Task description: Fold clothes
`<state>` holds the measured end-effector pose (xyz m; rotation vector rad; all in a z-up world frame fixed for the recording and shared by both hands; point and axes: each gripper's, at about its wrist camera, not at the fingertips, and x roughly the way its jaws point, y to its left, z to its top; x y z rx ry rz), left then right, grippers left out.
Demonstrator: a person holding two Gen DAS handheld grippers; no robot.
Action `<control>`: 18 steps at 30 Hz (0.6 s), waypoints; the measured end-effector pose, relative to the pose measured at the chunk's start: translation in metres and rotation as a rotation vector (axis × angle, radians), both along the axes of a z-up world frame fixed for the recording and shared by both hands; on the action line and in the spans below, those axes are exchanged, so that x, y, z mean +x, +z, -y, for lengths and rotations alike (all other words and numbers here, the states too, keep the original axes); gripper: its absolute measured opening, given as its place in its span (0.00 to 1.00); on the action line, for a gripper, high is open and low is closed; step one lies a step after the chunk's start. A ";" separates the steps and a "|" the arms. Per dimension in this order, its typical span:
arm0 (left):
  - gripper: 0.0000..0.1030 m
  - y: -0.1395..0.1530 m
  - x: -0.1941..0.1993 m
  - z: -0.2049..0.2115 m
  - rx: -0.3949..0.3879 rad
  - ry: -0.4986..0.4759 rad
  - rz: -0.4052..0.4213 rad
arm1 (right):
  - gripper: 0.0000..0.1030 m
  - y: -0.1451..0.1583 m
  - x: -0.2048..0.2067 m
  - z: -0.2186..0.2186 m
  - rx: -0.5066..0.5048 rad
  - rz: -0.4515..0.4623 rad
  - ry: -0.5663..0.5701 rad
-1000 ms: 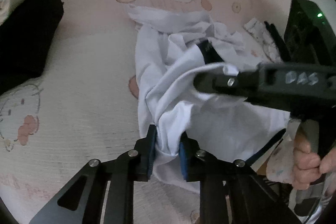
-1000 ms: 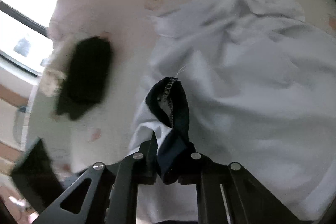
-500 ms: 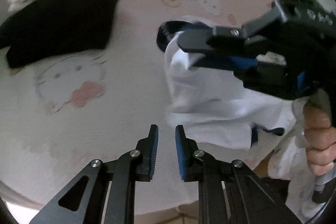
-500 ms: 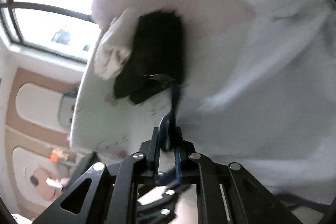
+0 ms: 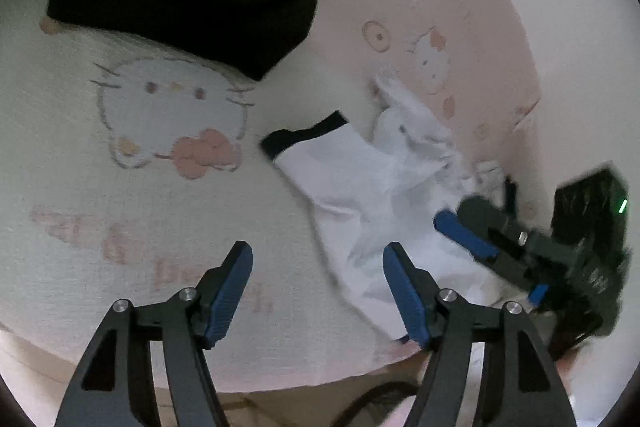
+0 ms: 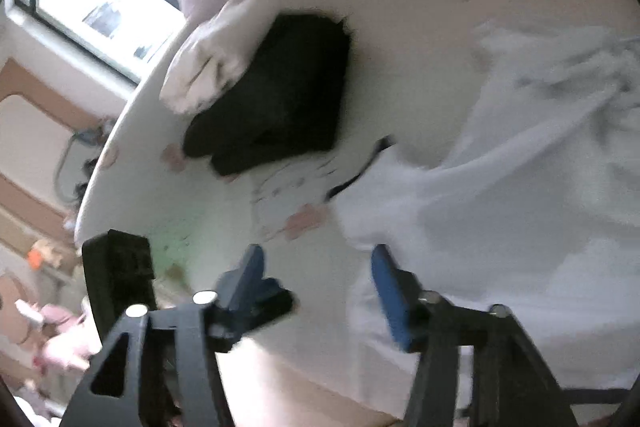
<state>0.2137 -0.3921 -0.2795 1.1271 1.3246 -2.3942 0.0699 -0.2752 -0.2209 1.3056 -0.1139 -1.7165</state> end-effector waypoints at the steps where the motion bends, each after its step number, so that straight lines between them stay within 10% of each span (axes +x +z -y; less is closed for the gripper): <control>1: 0.64 -0.001 -0.002 -0.001 0.018 -0.003 -0.003 | 0.55 0.001 -0.003 -0.008 0.013 -0.017 -0.020; 18: 0.64 -0.024 -0.059 -0.003 0.080 -0.096 0.102 | 0.62 -0.040 0.013 -0.108 0.212 0.044 -0.245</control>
